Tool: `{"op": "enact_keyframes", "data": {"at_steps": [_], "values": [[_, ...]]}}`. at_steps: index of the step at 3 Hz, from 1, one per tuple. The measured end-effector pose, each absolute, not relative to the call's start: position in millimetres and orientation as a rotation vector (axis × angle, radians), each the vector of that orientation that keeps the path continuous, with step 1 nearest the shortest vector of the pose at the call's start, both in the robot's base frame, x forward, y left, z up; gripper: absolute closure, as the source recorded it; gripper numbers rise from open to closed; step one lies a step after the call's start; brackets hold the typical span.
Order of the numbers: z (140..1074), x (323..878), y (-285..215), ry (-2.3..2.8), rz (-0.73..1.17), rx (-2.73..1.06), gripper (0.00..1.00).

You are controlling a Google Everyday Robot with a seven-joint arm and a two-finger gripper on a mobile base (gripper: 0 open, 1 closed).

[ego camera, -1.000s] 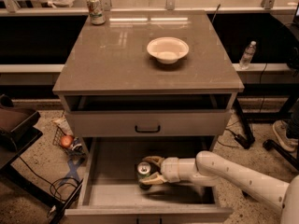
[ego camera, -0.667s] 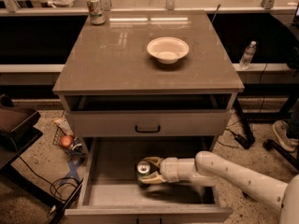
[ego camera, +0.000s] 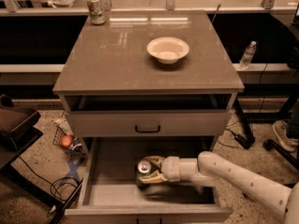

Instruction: Pick green can from middle drawer and place on counter

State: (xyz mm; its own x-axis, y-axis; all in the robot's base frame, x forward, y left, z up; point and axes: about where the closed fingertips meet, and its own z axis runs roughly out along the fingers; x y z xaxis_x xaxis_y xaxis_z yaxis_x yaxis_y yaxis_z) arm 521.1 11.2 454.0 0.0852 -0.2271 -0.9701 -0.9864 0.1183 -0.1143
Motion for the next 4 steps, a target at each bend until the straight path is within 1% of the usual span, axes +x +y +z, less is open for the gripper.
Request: {"op": "enact_keyframes", "data": {"at_steps": [1,2,3,4], "values": [[508.0,542.3,-18.0,1.344,0.968,-1.275,1.0],[595.5,563.8,-53.7,1.342,1.046,-1.257,1.0],[647.7,566.4,-69.4,1.348,1.095,-1.275,1.0],[647.7,566.4,-69.4,1.348,1.095,-1.275,1.0]]}}
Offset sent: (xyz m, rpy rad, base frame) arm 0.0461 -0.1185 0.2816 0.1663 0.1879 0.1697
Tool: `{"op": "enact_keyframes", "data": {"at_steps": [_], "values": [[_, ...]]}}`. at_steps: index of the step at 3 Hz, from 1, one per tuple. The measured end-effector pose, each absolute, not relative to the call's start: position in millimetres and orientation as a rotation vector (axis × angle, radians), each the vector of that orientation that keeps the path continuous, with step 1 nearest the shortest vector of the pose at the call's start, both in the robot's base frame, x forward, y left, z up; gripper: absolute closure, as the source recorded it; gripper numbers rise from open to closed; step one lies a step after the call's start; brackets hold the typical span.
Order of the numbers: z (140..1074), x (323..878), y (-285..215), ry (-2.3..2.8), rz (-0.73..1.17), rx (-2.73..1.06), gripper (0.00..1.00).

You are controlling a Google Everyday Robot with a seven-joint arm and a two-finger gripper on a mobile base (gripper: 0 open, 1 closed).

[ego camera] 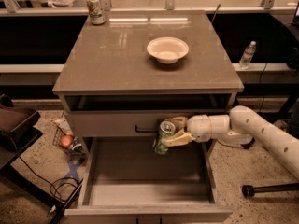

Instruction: Pick green can from middle drawer and place on counter

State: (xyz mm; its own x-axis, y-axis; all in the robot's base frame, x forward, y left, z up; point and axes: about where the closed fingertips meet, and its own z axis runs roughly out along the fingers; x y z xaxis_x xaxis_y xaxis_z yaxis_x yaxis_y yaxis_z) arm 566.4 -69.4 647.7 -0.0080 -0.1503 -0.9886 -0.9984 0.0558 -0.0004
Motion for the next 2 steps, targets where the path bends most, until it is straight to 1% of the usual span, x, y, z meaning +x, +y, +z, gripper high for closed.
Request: {"op": "enact_keyframes", "data": {"at_steps": [1,2], "values": [[650.3,554.1,-67.8,1.362,1.095,-1.281,1.0],[664.4,511.2,-72.5,1.408,1.071,-1.279,1.0]]}}
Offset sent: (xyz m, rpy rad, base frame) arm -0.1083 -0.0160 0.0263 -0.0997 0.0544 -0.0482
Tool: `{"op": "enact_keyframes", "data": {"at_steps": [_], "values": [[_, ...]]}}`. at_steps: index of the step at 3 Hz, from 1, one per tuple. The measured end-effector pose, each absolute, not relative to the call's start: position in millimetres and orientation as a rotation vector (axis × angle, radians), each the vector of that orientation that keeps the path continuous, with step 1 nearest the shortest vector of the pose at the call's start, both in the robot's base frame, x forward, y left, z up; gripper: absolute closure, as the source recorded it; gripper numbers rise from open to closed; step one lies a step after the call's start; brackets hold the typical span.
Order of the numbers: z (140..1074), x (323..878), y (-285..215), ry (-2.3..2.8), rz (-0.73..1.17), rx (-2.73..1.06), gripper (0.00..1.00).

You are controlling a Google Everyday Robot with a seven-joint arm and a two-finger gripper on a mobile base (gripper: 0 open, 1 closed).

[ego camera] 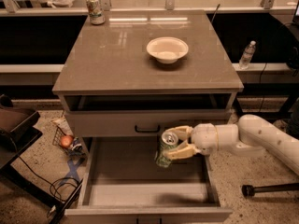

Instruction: Pick green can from middle drawer and place on counter

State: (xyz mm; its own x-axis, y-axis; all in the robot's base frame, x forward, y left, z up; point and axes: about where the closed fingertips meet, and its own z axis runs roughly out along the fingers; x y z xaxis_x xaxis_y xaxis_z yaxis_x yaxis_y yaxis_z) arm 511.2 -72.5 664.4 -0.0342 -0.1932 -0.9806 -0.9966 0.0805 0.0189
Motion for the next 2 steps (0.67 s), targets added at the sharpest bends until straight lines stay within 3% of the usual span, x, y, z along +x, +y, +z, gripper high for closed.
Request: {"op": "enact_keyframes", "data": {"at_steps": [1,2], "values": [[684.1,475.5,-89.8,1.446,1.019,-1.228,1.0],[716.4,482.6,-106.6,1.464,0.998,-1.138,1.0]]}}
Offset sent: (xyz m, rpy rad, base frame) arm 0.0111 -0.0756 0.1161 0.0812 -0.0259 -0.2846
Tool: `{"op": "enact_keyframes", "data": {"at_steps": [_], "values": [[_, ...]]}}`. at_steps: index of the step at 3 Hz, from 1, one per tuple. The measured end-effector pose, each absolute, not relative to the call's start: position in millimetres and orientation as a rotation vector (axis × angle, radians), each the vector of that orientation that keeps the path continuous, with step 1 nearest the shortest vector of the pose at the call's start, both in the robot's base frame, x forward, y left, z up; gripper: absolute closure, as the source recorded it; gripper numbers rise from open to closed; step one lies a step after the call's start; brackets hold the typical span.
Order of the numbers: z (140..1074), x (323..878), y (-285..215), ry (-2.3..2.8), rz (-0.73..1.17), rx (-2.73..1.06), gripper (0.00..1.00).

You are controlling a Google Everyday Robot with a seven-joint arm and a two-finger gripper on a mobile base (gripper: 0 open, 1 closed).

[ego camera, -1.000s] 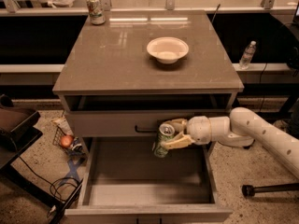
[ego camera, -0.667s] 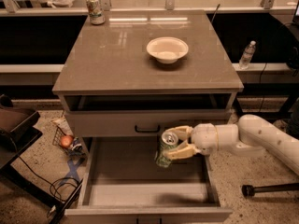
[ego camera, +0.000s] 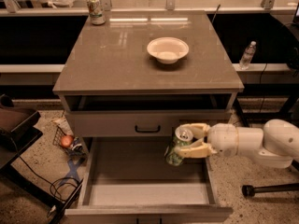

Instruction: Pick green can from middle drawer and place on counter

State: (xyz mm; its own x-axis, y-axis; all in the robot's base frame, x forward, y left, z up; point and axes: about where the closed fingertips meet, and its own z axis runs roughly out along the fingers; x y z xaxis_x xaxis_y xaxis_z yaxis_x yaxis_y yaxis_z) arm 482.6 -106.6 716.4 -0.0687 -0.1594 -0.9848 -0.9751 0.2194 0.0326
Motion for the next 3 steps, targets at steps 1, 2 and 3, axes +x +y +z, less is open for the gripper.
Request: {"op": "enact_keyframes", "data": {"at_steps": [1,2,3], "values": [[773.0,530.7,-118.0,1.472,0.911,-1.081,1.0],[836.1,576.1,-111.4,1.493,0.818,-1.068,1.0],[913.0,592.6,-106.2,1.561,0.7,-1.047,1.0]]}}
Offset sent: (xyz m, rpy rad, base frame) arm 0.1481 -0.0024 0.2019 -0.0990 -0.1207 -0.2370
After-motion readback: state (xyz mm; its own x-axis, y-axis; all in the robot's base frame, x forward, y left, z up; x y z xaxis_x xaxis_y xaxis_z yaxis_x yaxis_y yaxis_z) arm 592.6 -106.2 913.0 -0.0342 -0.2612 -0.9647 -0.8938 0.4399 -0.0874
